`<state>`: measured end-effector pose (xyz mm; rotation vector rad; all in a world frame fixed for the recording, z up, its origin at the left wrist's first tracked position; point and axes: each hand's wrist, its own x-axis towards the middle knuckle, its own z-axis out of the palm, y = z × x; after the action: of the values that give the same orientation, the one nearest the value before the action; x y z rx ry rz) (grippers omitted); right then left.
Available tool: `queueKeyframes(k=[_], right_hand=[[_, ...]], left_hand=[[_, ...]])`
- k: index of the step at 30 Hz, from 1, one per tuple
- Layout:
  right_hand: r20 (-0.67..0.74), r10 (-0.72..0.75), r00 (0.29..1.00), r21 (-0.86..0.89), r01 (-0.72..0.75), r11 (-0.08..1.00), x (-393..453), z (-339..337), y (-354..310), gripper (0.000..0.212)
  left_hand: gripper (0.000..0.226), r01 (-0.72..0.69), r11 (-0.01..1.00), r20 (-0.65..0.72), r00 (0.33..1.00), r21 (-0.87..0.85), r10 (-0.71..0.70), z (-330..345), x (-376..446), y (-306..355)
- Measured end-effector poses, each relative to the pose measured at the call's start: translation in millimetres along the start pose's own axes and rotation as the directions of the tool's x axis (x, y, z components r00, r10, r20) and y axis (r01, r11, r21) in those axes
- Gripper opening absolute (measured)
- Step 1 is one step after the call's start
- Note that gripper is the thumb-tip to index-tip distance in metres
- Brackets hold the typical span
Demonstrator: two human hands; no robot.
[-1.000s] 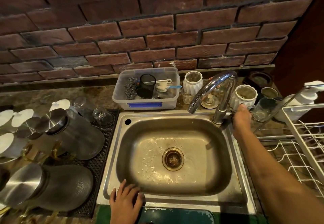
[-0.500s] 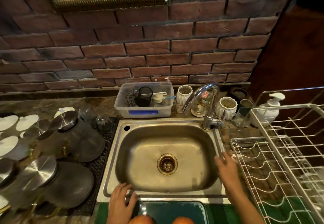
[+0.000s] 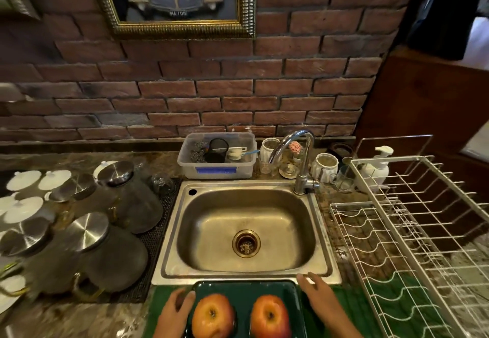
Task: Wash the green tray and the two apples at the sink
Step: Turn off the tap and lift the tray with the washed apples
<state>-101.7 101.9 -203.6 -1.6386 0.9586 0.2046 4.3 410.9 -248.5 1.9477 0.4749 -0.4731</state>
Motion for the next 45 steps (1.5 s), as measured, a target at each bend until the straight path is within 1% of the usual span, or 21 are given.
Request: queueKeyframes(k=[4, 7, 9, 11, 12, 14, 15, 16, 18, 19, 22, 25, 29, 32, 36, 40, 42, 45], right_hand=[[0.034, 0.019, 0.999, -0.017, -0.018, 1.000, -13, 7, 10, 0.071], [0.053, 0.018, 0.998, -0.022, -0.017, 1.000, -25, 13, 15, 0.070], [0.063, 0.034, 0.997, -0.042, -0.032, 0.999, -30, 16, 20, 0.070], [0.067, 0.037, 0.997, -0.043, -0.035, 0.998, -36, 20, 25, 0.064], [0.067, 0.033, 0.997, -0.027, -0.031, 0.999, -39, 20, 25, 0.055], [0.068, 0.033, 0.997, 0.003, -0.033, 0.999, -43, 22, 26, 0.049], [0.070, 0.032, 0.997, 0.002, -0.032, 0.999, -42, 23, 27, 0.052], [0.076, 0.038, 0.996, -0.015, -0.036, 0.999, -42, 23, 29, 0.060], [0.077, 0.076, 0.994, -0.051, -0.073, 0.996, -39, 24, 31, 0.083], [0.074, 0.091, 0.993, -0.061, -0.087, 0.994, -40, 25, 31, 0.089], [0.078, 0.105, 0.991, -0.039, -0.103, 0.994, -39, 27, 33, 0.092], [0.085, 0.118, 0.989, -0.030, -0.116, 0.993, -36, 30, 35, 0.095], [0.095, 0.129, 0.987, -0.019, -0.127, 0.992, -33, 32, 36, 0.094], [0.099, 0.131, 0.986, -0.017, -0.130, 0.991, -30, 33, 38, 0.092], [0.077, 0.123, 0.989, 0.022, -0.125, 0.992, -27, 35, 41, 0.091], [0.054, 0.111, 0.992, 0.044, -0.114, 0.993, -27, 36, 42, 0.085], [0.039, 0.110, 0.993, 0.051, -0.112, 0.992, -28, 37, 42, 0.081], [0.005, 0.088, 0.996, 0.066, -0.089, 0.994, -30, 38, 45, 0.081]], left_hand=[[0.041, 0.023, 1.000, 0.070, 0.997, 0.002, -0.023, -2, -11, -3], [0.053, 0.034, 0.999, 0.115, 0.993, 0.030, -0.037, -4, -17, -5], [0.064, 0.059, 0.996, 0.170, 0.983, 0.073, -0.071, -7, -22, -6], [0.076, 0.076, 0.993, 0.233, 0.968, 0.093, -0.096, -10, -26, -9], [0.084, 0.079, 0.992, 0.256, 0.961, 0.095, -0.102, -12, -28, -10], [0.099, 0.087, 0.991, 0.283, 0.953, 0.103, -0.113, -13, -31, -12], [0.104, 0.087, 0.990, 0.290, 0.950, 0.110, -0.116, -14, -32, -12], [0.105, 0.087, 0.989, 0.290, 0.950, 0.115, -0.118, -14, -33, -11], [0.107, 0.098, 0.989, 0.286, 0.950, 0.109, -0.126, -15, -36, -10], [0.111, 0.109, 0.989, 0.290, 0.948, 0.097, -0.133, -15, -38, -9], [0.127, 0.140, 0.988, 0.294, 0.944, 0.059, -0.152, -18, -44, -8], [0.133, 0.142, 0.989, 0.286, 0.947, 0.045, -0.149, -20, -46, -9], [0.137, 0.159, 0.987, 0.296, 0.942, 0.035, -0.162, -23, -49, -7], [0.131, 0.168, 0.985, 0.310, 0.936, 0.031, -0.169, -23, -51, -6], [0.129, 0.170, 0.985, 0.302, 0.938, 0.019, -0.168, -20, -50, -4], [0.112, 0.173, 0.985, 0.287, 0.944, -0.022, -0.160, -18, -47, -8], [0.103, 0.176, 0.983, 0.255, 0.954, -0.053, -0.157, -15, -44, -11], [0.095, 0.184, 0.978, 0.220, 0.963, -0.104, -0.158, -10, -43, -14]])
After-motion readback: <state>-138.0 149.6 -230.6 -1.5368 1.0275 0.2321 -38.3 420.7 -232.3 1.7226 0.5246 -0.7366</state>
